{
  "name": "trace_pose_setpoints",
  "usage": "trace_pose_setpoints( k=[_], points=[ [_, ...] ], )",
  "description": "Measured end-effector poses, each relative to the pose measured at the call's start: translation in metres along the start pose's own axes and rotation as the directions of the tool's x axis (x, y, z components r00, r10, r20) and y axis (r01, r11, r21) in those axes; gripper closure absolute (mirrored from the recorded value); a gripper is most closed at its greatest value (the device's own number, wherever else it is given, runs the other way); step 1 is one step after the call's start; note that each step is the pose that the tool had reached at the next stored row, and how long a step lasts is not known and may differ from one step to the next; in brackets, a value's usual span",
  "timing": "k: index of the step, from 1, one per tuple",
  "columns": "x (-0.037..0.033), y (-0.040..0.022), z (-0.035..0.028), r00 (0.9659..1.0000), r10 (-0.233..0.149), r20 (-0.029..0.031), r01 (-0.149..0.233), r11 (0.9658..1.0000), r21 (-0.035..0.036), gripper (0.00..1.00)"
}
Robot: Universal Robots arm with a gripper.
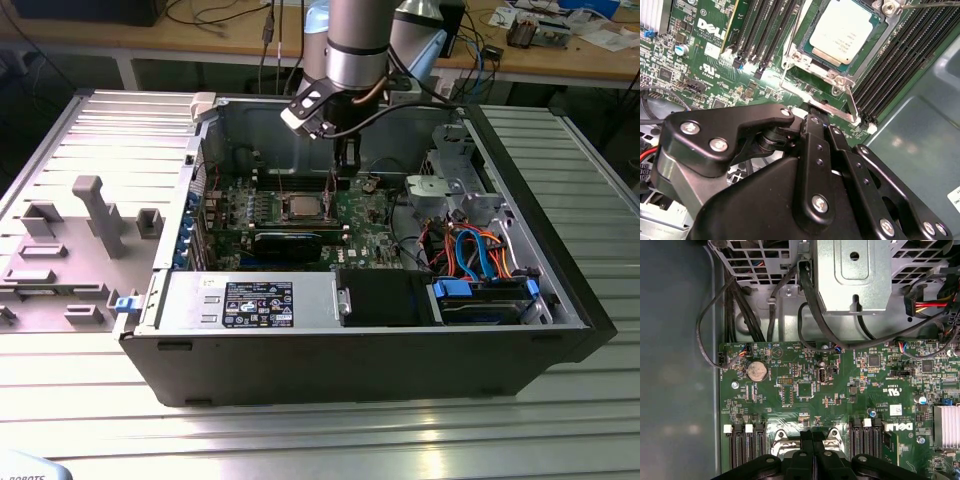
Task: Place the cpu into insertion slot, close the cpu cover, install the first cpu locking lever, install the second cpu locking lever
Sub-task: 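Close the cpu cover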
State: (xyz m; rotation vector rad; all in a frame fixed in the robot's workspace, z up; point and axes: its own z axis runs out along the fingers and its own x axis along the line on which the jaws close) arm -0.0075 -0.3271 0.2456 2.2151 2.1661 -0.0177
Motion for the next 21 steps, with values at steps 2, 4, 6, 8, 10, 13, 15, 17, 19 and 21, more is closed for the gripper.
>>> trace_pose_setpoints(
  k=[2,4,6,8,10,13,15,17,19,21],
  points=[
    [0.0,-0.0003,0.0001,1.0,0.0,0.0,0.0,1.0,0.0,0.89],
    [0.0,-0.0006,0.0003,1.0,0.0,0.0,0.0,1.0,0.0,0.89],
    [0.0,-0.001,0.0004,1.0,0.0,0.0001,0.0,1.0,0.0,0.89],
    [0.0,-0.0013,0.0005,1.0,0.0,0.0001,0.0,1.0,0.0,0.89],
    [0.0,-0.0015,0.0007,1.0,0.0,0.0,0.0,1.0,0.0,0.89],
    [0.0,-0.0027,0.0017,1.0,0.0,0.0,0.0,1.0,0.0,0.89],
    [0.0,-0.0028,0.0018,1.0,0.0,0.0,0.0,1.0,0.0,0.89],
    [0.0,-0.0035,0.0018,1.0,0.0,0.0,0.0,1.0,0.0,0.89],
    [0.0,-0.0048,0.0018,1.0,0.0,-0.0001,0.0,1.0,0.0,0.89],
    [0.0,-0.0057,0.0018,1.0,0.0,0.0,0.0,1.0,0.0,0.89]
  ],
)
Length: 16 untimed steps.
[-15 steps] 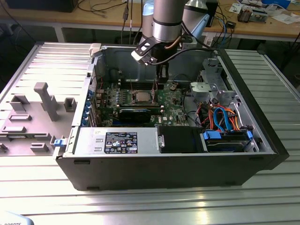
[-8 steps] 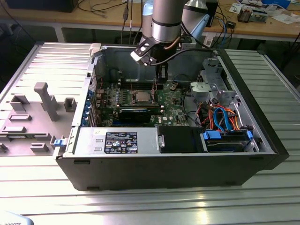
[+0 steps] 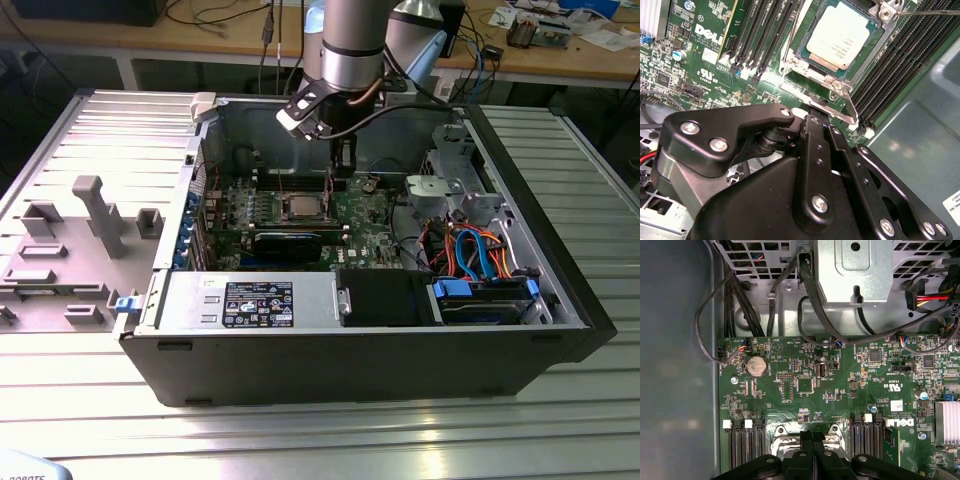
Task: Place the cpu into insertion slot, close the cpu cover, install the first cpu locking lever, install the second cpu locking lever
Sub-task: 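Close the cpu cover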
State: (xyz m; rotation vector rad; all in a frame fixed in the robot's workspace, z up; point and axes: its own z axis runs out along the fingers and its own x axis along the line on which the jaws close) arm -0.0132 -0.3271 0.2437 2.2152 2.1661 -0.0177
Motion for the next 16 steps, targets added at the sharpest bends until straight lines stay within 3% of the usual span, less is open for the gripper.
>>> trace_pose_setpoints(
  k=[16],
  points=[
    [-0.0001,-0.0055,0.0019,1.0,0.0,0.0,0.0,1.0,0.0,0.89]
  ],
)
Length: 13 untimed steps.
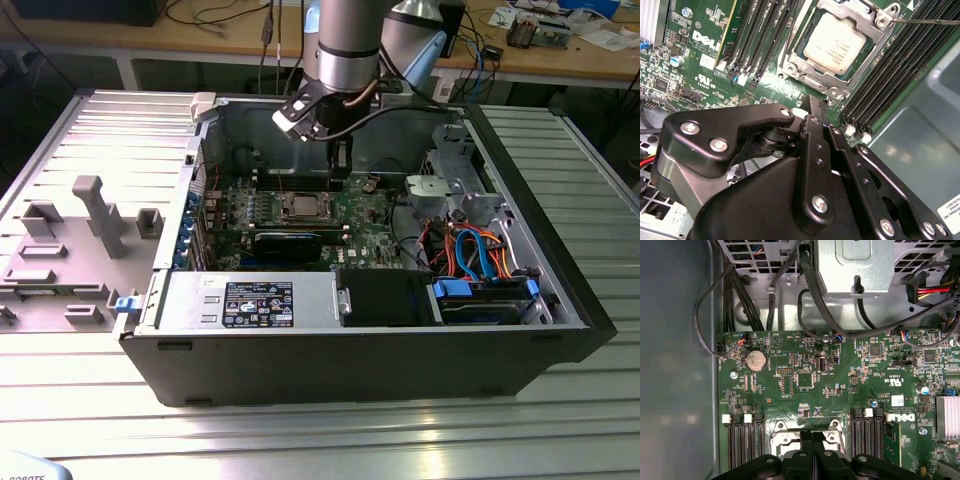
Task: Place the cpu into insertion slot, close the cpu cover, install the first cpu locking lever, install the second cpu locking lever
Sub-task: 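Close the cpu cover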
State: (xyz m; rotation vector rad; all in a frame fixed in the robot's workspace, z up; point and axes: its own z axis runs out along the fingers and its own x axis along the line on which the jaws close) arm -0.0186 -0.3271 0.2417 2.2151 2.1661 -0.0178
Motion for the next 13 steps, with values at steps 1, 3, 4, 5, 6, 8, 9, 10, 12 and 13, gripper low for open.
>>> trace_pose_setpoints(
  k=[1,3,4,5,6,8,9,10,12,13],
  points=[
    [0.0,-0.0003,0.0001,1.0,0.0,0.0,0.0,1.0,0.0,0.89],
    [0.0,-0.0011,0.0006,1.0,0.0,0.0,0.0,1.0,0.0,0.89],
    [0.0,-0.0016,0.0008,1.0,0.0,0.0001,0.0,1.0,0.0,0.89],
    [0.0,-0.0019,0.001,1.0,0.0,0.0,0.0,1.0,0.0,0.89],
    [0.0,-0.0019,0.0011,1.0,0.0,0.0001,0.0,1.0,0.0,0.89],
    [0.0,-0.002,0.0011,1.0,0.0,0.0001,0.0,1.0,0.0,0.89],
    [0.0,-0.002,0.0011,1.0,0.0,0.0,0.0,1.0,0.0,0.89],
    [0.0,-0.002,0.0011,1.0,0.0,0.0,0.0,1.0,0.0,0.89],
    [0.0,-0.0024,0.0018,1.0,0.0,-0.0003,0.0,1.0,-0.0002,0.89],
    [0.0,-0.0028,0.002,1.0,0.0,0.0,0.0,1.0,0.0,0.89]
  ],
)
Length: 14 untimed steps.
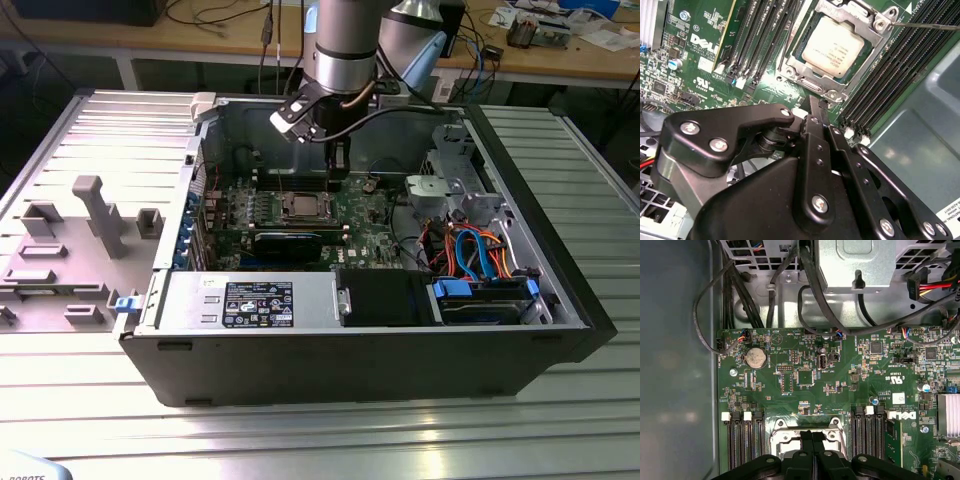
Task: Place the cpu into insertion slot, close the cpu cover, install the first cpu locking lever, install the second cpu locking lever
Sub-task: 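Close the cpu cover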
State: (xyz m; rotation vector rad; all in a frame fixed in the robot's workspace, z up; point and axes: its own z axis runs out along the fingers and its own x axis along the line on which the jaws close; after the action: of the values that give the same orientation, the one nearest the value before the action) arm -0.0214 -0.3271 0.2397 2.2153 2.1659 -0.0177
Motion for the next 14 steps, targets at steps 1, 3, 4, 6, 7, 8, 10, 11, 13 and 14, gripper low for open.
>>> trace_pose_setpoints(
  k=[1,3,4,6,7,8,10,11,13,14],
  points=[
    [0.0,-0.0005,0.0004,1.0,0.0,0.0,0.0,1.0,0.0,0.89],
    [0.0,-0.0018,0.0011,1.0,0.0,0.0,0.0,1.0,0.0,0.89],
    [0.0,-0.0024,0.0015,1.0,0.0,-0.0001,0.0,1.0,-0.0001,0.89],
    [0.0,-0.0036,0.0026,1.0,0.0,0.0,0.0,1.0,0.0,0.89],
    [0.0,-0.0041,0.0033,1.0,0.0,0.0,0.0,1.0,0.0,0.89],
    [0.0001,-0.0045,0.0041,1.0,0.0,0.0,0.0,1.0,0.0,0.89],
    [0.0001,-0.0054,0.0059,1.0,0.0,-0.0001,0.0,1.0,0.0,0.89],
    [0.0001,-0.0068,0.0074,1.0,0.0,0.0,0.0,1.0,-0.0001,0.89],
    [0.0001,-0.0084,0.0086,1.0,0.0,0.0,0.0,1.0,0.0,0.89],
    [0.0001,-0.0093,0.009,1.0,0.0,0.0001,0.0,1.0,0.0001,0.89]
  ],
)
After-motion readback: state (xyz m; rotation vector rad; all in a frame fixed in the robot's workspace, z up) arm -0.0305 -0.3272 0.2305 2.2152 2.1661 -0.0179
